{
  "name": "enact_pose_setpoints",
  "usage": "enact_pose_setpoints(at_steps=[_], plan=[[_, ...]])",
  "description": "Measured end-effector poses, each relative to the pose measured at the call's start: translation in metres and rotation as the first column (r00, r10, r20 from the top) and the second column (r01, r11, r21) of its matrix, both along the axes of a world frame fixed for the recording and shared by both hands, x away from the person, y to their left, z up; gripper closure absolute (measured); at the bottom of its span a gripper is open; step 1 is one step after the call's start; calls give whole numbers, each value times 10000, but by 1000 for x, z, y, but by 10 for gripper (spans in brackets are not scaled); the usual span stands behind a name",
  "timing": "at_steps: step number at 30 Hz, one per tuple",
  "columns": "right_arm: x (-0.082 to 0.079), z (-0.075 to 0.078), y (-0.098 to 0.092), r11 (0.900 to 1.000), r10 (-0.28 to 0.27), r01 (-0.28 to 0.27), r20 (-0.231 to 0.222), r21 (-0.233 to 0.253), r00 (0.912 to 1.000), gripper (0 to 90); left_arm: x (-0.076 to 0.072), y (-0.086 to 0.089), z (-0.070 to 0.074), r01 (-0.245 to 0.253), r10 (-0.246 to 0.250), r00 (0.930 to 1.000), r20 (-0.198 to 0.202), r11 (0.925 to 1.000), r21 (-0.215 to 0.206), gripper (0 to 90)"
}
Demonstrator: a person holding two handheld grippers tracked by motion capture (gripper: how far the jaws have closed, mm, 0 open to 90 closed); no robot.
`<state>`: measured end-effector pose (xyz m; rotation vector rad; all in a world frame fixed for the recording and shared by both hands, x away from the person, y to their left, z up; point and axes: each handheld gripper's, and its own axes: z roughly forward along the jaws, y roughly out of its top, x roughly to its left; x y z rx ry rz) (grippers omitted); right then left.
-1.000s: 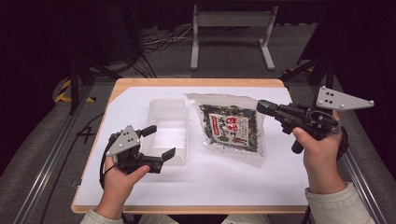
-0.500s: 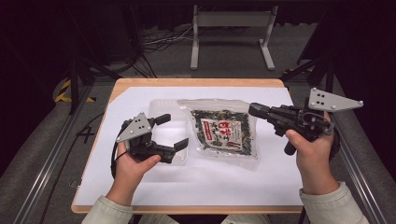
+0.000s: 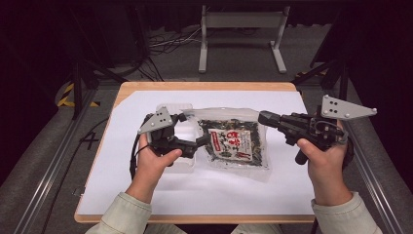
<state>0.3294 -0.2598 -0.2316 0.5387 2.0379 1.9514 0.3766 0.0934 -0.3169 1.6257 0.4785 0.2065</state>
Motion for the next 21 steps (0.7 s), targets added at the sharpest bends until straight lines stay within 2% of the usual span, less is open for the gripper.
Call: enact_pose_setpoints(at_steps=[3,5,10,11,19,21], plan=[[0,-2,0,10000,20,-20,-73,73,10000,900,2,-5,-2,355,-362,9990,-274,9990,-274,62],[1,-3,-1,10000,19,-18,-107,94,9999,900,2,-10,-3,405,-418,9983,-408,9986,-342,60],[1,-4,0,9998,83,-81,-174,156,9998,900,2,-18,-5,604,-617,9973,-408,9976,-327,61],[1,-4,0,9998,105,-102,-169,175,9998,900,2,-20,-6,637,-655,9970,-414,9970,-438,61],[3,-9,-1,9993,130,-121,-261,365,9996,900,2,-22,-6,1059,-1058,9944,44,9927,-571,214],[3,-10,-1,9989,156,-143,-285,452,9995,900,2,-21,-5,1198,-1187,9927,233,9912,-570,309]])
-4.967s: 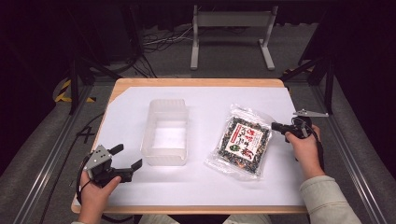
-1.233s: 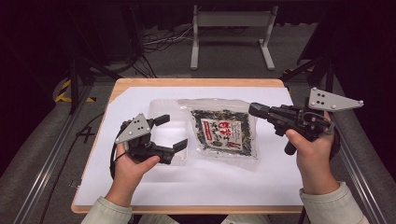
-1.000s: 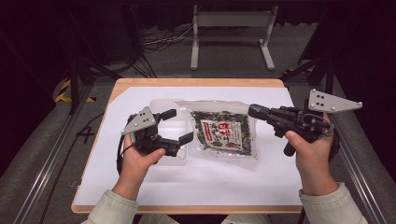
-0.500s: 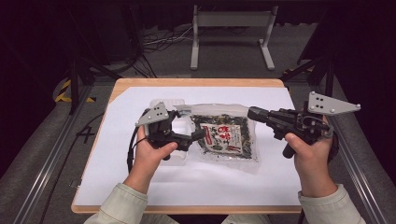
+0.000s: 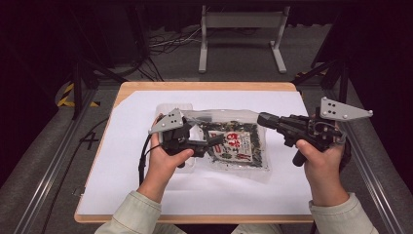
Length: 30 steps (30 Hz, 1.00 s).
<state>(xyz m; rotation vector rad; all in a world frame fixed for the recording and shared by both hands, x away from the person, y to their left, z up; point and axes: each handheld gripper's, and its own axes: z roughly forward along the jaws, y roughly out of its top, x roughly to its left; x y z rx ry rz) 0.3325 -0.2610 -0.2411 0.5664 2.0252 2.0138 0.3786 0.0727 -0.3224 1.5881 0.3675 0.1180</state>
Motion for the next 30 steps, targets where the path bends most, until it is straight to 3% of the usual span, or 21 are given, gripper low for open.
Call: enact_pose_setpoints(at_steps=[2,6,11,22,30], plan=[[0,-1,0,10000,-8,8,-29,7,10000,900,-1,0,1,242,-242,9997,63,9997,-41,414],[2,-3,-2,9999,-126,127,-62,48,9999,900,-4,2,4,558,-560,9984,83,9983,150,543],[3,-4,-5,9997,-253,253,-26,15,9997,900,-6,2,6,629,-633,9979,145,9977,270,587],[8,-8,-17,9967,-795,792,173,158,9967,881,-15,-3,19,1323,-1338,9906,267,9899,515,731],[9,-9,-24,9945,-1047,1043,395,133,9937,834,-21,-11,26,1114,-1144,9928,342,9906,798,740]])
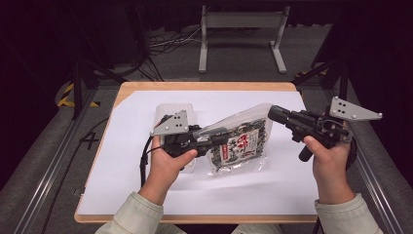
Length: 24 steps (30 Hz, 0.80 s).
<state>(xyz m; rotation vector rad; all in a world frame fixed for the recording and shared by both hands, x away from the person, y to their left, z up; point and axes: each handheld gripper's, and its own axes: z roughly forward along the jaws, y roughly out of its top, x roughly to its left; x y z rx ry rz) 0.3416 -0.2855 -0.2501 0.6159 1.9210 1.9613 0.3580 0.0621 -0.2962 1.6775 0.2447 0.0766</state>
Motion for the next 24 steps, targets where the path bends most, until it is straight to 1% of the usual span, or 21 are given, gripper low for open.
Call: enact_pose_setpoints(at_steps=[5,10,11,12,13,14,17,20,21,22,24], plan=[[0,1,-3,9999,-111,110,163,72,9998,804,-2,-2,5,-140,139,9997,176,9999,68,742],[-1,1,-4,9989,-469,471,430,-32,9980,768,-4,-4,10,-353,345,9988,345,9991,252,743],[-1,1,-5,9987,-499,500,464,-25,9977,758,-4,-5,13,-432,419,9981,457,9987,284,743],[-1,1,-6,9978,-666,668,565,-6,9962,721,-5,-5,14,-469,454,9979,467,9984,311,744],[-1,1,-6,9978,-666,668,565,-6,9962,721,-5,-5,14,-469,454,9979,467,9984,311,744],[-1,2,-7,9969,-781,782,646,7,9948,694,-4,-6,16,-469,455,9978,486,9985,285,744],[0,2,-12,9941,-1084,1077,726,139,9915,584,-4,-5,21,-503,492,9975,516,9985,207,743],[0,2,-16,9912,-1325,1319,816,127,9878,533,-3,-4,25,-531,521,9974,497,9984,200,743],[0,2,-18,9899,-1419,1412,769,141,9869,508,-2,-4,27,-567,558,9973,480,9982,177,743],[1,1,-19,9893,-1456,1451,813,122,9860,489,-2,-4,28,-592,583,9971,488,9981,178,743],[1,1,-21,9888,-1490,1492,734,20,9861,460,-1,-2,32,-686,676,9961,563,9975,163,743]])
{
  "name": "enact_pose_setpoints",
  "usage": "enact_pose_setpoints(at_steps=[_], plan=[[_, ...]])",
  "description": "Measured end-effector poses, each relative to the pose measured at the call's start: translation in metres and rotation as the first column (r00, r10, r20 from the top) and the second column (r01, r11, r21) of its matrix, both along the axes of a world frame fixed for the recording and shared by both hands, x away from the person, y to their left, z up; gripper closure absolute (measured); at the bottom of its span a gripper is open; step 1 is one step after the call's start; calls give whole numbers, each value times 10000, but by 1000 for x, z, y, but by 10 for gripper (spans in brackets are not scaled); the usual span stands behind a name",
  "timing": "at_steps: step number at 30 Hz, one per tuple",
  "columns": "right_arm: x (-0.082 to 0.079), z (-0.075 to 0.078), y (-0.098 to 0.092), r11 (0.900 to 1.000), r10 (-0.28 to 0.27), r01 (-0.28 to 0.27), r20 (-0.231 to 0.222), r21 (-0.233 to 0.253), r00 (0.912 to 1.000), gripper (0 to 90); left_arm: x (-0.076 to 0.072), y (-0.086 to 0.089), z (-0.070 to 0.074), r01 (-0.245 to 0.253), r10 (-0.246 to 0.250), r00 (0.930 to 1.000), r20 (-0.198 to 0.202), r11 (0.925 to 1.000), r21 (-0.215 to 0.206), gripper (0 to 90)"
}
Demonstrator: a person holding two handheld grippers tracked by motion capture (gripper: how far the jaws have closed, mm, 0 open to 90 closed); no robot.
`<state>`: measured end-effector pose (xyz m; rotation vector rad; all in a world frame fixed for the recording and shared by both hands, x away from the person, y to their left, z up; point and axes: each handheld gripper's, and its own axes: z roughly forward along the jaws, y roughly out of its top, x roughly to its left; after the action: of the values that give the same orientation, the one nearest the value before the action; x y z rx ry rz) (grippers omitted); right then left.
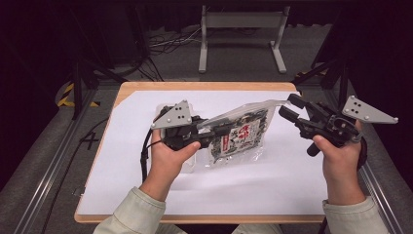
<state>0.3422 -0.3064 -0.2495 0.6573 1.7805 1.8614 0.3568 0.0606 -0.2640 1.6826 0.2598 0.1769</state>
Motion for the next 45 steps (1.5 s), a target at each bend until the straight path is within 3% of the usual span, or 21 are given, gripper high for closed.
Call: enact_pose_setpoints(at_steps=[4,13,17,18,21,24,26,34,39,45], plan=[[-1,-8,-1,9995,-6,-1,-241,-303,9997,402,2,5,9,-144,145,9998,125,9998,-109,742],[-3,-29,-7,9978,-350,319,-547,-578,9979,374,6,17,26,-492,497,9984,266,9986,-171,742],[-2,-41,-9,9920,-770,707,-571,-1047,9954,370,10,20,33,-646,649,9975,274,9978,-123,742],[-2,-45,-9,9868,-956,876,-540,-1359,9940,370,10,20,33,-646,649,9975,274,9978,-123,742],[-1,-51,-9,9797,-1213,1122,-460,-1659,9915,371,12,22,37,-770,773,9965,313,9970,-97,742],[0,-58,-11,9804,-1275,1168,-585,-1587,9901,375,14,25,40,-807,813,9964,239,9965,-232,742],[3,-64,-11,9750,-1376,1219,-740,-1856,9877,374,16,28,41,-866,872,9960,197,9958,-301,742],[6,-70,-14,9727,-1517,1308,-986,-1917,9835,387,21,38,43,-1164,1170,9931,129,9925,-376,742],[8,-74,-15,9720,-1558,1321,-1122,-1943,9814,391,22,45,43,-1687,1687,9857,-31,9852,-304,742],[10,-77,-17,9710,-1577,1311,-1231,-1998,9798,411,24,57,43,-2179,2181,9759,42,9757,-226,742]])
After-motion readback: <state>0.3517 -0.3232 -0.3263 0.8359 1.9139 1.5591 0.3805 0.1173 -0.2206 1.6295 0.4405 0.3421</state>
